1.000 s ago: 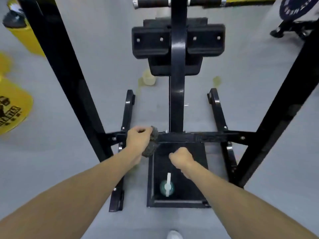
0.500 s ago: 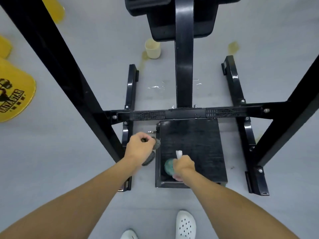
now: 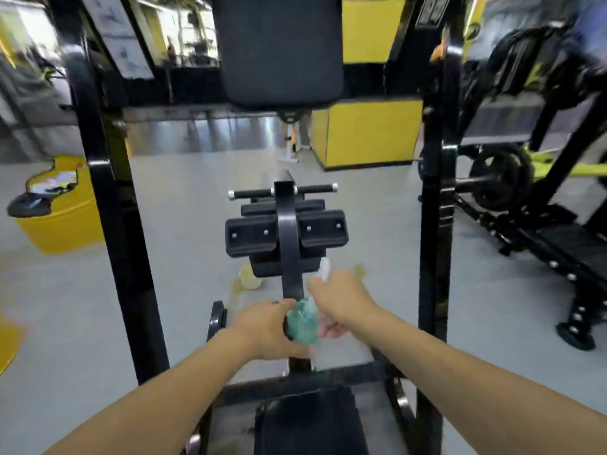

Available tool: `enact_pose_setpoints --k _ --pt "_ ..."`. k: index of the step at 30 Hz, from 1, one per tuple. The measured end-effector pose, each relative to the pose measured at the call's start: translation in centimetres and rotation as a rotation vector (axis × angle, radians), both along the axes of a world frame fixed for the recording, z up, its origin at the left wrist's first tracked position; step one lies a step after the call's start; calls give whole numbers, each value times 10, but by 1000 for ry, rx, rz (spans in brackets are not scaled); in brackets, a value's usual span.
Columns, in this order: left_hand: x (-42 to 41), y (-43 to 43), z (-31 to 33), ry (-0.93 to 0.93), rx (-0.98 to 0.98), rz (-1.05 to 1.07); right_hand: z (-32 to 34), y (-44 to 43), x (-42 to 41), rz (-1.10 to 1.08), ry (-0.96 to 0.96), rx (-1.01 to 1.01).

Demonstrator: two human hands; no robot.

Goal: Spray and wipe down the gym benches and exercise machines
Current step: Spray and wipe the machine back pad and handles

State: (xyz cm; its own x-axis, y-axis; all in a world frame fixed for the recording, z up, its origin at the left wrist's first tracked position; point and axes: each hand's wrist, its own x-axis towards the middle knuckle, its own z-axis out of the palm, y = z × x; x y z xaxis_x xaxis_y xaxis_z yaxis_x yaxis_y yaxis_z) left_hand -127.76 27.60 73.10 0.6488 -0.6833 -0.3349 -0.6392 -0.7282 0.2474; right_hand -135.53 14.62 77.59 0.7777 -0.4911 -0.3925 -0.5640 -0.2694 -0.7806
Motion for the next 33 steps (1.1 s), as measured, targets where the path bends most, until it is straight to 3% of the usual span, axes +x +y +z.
enact_pose_setpoints --k 4,6,9,12,15,17,23,29,33 --pt "-26 -15 110 -213 -196 -26 142 0 -42 -31 -158 -113" --pt "-39 -19 159 -225 -305 -54 192 4 -67 -35 -229 -210" --pt "-63 -19 231 -84 -523 -114 244 13 -102 -18 -368 -382" --pt "-98 -17 305 0 -615 -296 285 22 -129 -96 -515 -642" --pt "-122 -24 361 33 -663 -392 327 28 -147 -237 -760 -609" --pt "-131 -27 387 34 -657 -435 356 25 -156 -328 -798 -632" --pt "-142 -28 431 -103 -701 -460 408 -7 -172 -504 -780 -592" --pt "-132 -21 426 -174 -673 -421 416 -25 -175 -520 -648 -665" --pt "-128 -15 424 -201 -698 -402 410 -25 -183 -534 -686 -646"
